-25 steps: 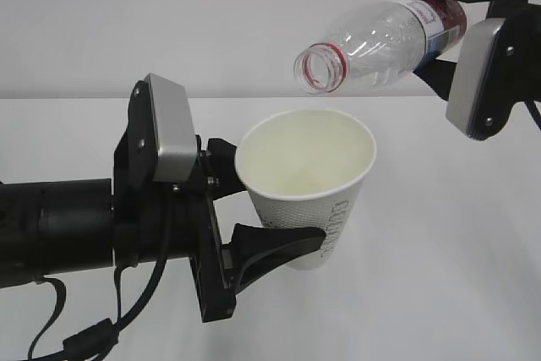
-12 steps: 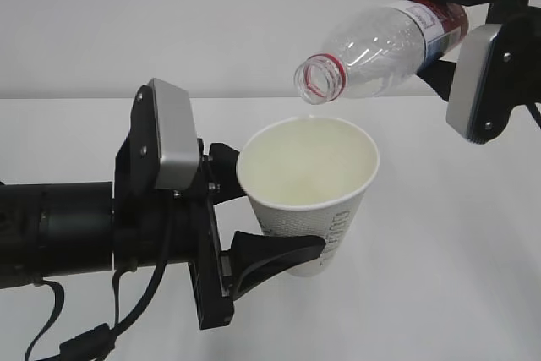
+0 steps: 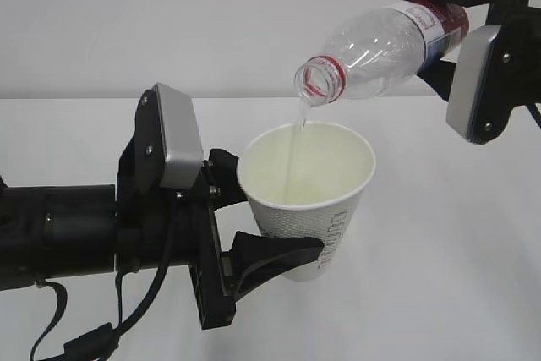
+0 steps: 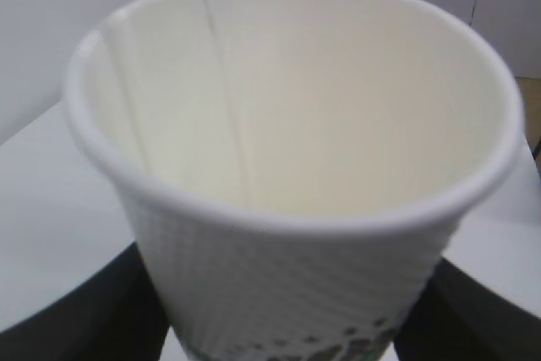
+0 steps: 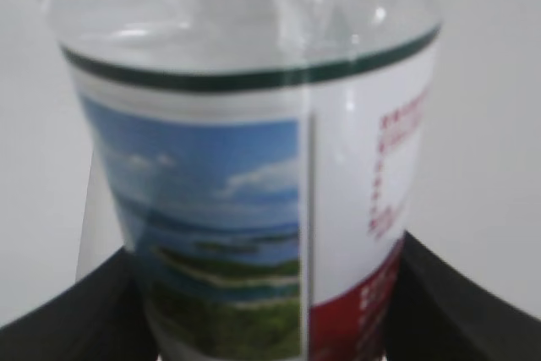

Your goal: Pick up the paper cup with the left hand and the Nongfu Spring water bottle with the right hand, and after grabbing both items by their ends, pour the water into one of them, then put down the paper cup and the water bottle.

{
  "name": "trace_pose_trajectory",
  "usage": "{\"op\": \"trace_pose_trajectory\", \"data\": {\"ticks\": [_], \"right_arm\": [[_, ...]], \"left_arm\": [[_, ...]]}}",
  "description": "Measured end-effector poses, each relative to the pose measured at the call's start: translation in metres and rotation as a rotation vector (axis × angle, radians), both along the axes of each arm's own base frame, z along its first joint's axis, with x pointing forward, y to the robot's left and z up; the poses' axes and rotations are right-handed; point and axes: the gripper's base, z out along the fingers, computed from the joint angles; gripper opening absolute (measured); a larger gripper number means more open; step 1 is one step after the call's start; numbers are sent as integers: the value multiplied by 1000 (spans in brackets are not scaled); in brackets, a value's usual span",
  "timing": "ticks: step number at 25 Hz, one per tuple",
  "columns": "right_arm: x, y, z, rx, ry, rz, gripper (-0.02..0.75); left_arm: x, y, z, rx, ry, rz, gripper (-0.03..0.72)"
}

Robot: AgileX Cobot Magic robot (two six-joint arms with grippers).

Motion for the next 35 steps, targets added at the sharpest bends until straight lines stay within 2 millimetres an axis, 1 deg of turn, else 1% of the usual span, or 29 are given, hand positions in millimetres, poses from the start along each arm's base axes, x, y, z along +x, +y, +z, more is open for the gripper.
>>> {"op": "trace_pose_trajectory", "data": {"ticks": [35], "right_arm": [[0, 0, 0, -10, -8, 0, 503]], "left_arm": [[0, 0, 0, 0, 2, 0, 524]]}}
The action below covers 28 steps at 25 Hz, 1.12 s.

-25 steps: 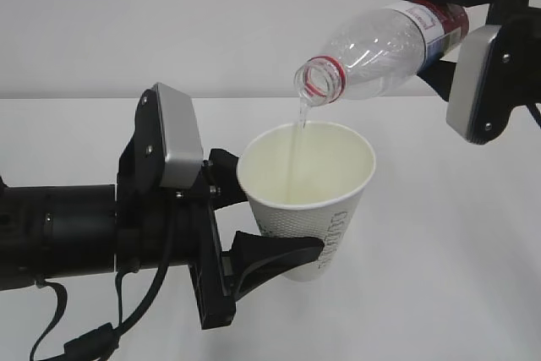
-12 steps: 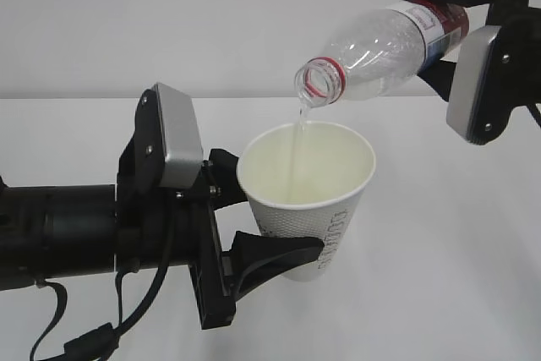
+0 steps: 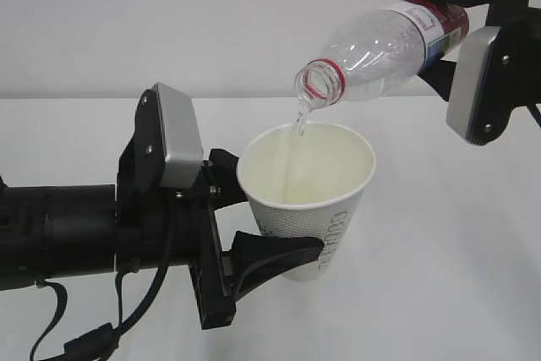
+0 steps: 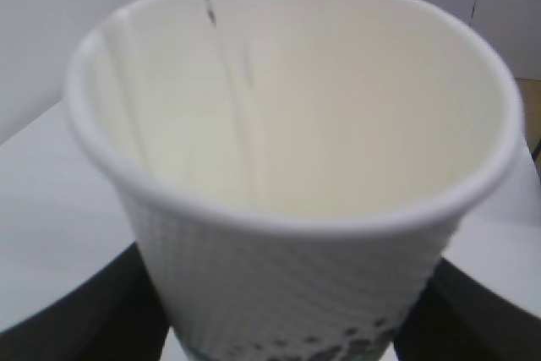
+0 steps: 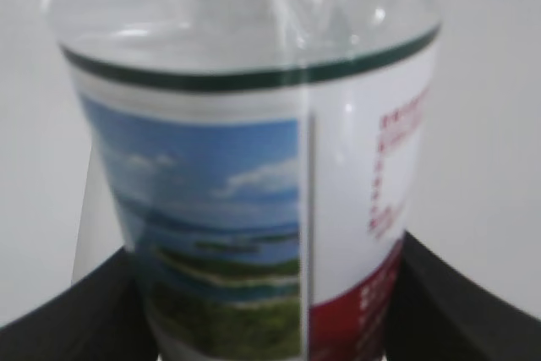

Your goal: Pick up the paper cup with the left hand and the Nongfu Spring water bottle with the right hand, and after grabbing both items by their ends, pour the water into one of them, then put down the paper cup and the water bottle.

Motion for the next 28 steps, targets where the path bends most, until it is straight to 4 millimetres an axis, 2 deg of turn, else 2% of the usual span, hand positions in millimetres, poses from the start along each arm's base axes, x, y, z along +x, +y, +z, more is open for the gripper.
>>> {"op": "trace_pose_trajectory", "data": {"ticks": [28], "right_arm": [[0, 0, 0, -1, 0, 0, 503]], "left_arm": [[0, 0, 0, -2, 0, -1, 522]]}}
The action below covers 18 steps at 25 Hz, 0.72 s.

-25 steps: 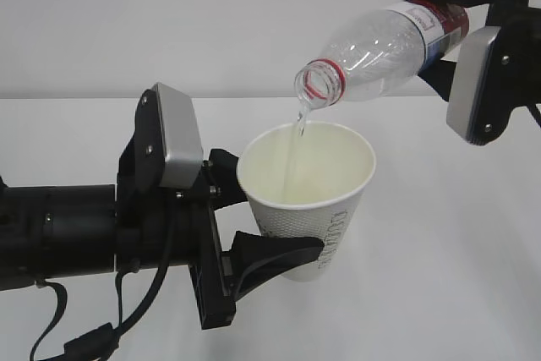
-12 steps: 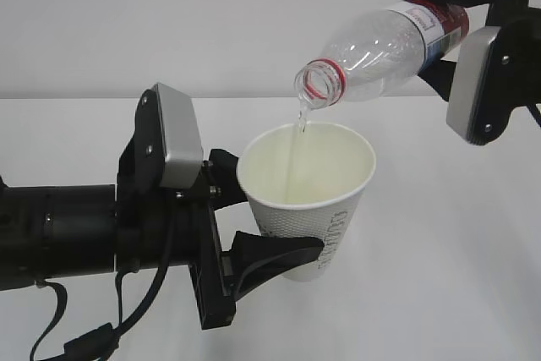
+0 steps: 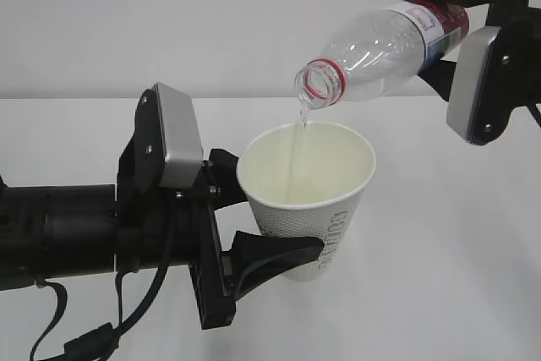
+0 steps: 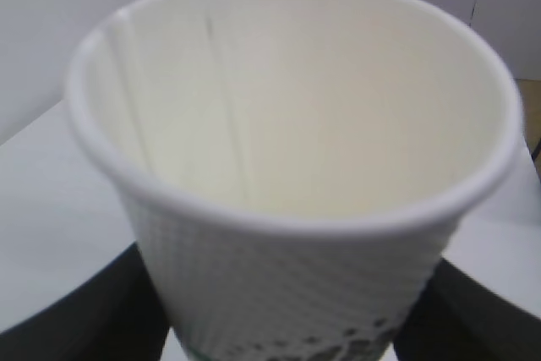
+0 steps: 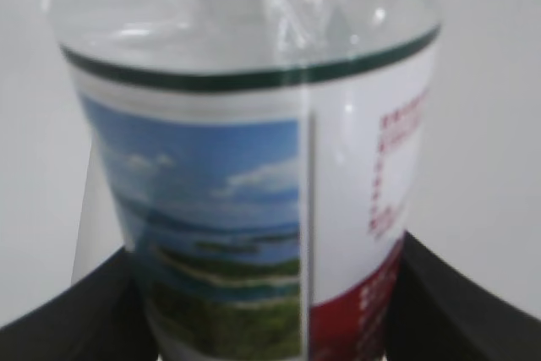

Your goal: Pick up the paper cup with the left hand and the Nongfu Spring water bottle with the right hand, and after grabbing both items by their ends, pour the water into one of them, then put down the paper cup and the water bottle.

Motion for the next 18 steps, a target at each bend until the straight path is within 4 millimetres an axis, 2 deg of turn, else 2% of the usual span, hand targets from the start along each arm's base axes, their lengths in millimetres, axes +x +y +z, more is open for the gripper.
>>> {"op": "trace_pose_trajectory", "data": {"ticks": [18], "right_arm": [[0, 0, 0, 0, 0, 0, 503]], "left_arm": [[2, 0, 1, -12, 9, 20, 521]]}}
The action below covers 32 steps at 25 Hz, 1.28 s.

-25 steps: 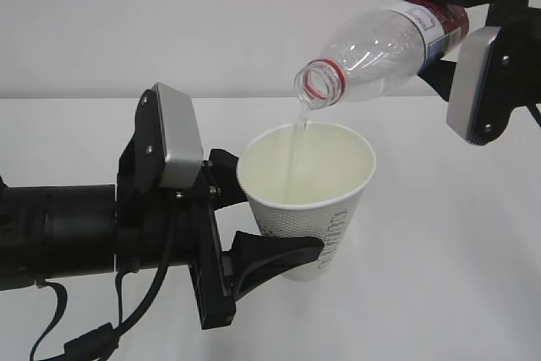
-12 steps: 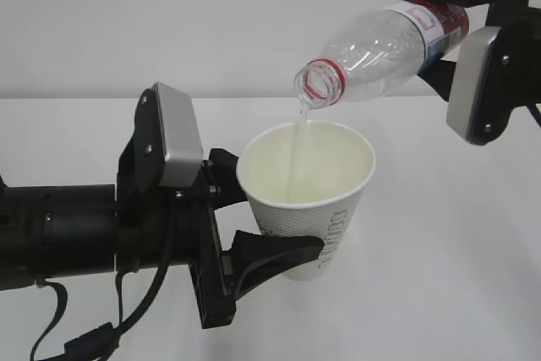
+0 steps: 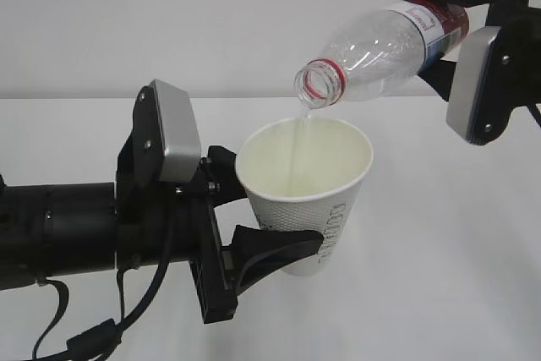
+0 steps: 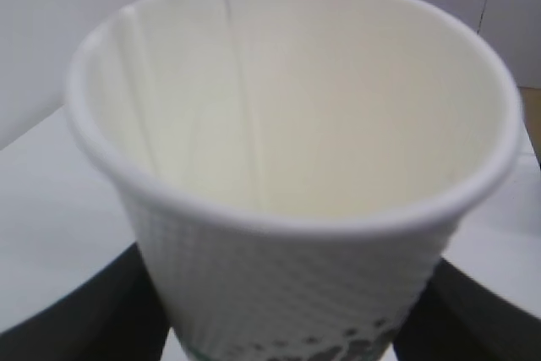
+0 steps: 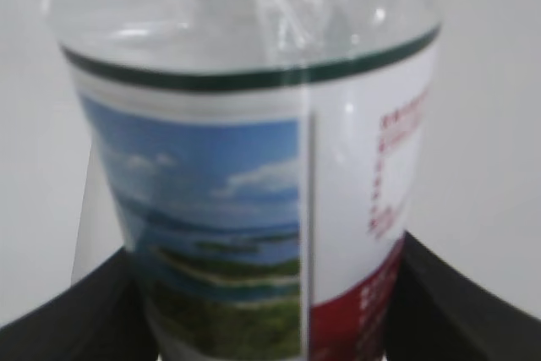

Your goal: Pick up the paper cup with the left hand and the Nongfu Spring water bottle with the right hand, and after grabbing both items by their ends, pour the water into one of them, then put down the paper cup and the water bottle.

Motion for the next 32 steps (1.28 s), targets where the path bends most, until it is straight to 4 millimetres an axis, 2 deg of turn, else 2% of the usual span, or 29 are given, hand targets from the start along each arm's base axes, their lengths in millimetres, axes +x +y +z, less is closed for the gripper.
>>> {"op": "trace_pose_trajectory", "data": {"ticks": [32], "right_arm": [[0, 0, 0, -1, -1, 0, 503]], "left_arm": [[0, 0, 1, -7, -1, -1, 516]]}}
